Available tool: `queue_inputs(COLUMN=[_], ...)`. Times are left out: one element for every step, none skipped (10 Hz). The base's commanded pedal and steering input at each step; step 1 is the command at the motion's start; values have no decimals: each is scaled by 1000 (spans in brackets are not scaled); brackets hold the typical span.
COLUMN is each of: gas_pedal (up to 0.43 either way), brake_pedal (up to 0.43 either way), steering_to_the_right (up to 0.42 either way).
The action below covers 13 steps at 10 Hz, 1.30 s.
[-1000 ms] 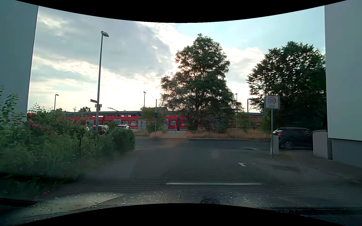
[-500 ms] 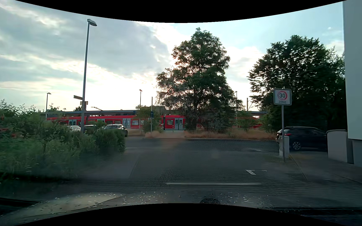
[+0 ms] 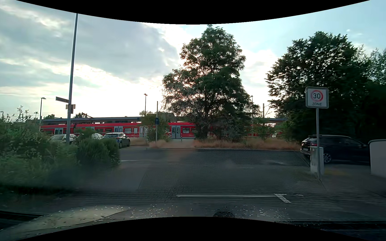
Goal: Follow the waypoints while adhering to traffic rules and regulations
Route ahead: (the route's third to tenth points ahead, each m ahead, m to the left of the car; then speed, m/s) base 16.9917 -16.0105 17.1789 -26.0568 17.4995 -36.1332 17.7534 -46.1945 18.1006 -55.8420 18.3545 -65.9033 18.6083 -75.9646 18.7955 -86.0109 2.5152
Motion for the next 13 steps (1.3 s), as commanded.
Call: queue_inputs(gas_pedal=[0,0,0,0,0,0,0,0,0,0,0,0,0], brake_pedal=[0,0,0,0,0,0,0,0,0,0,0,0,0], steering_to_the_right=[25,25,25,25,25,25,25,26,26,26,29,30,31])
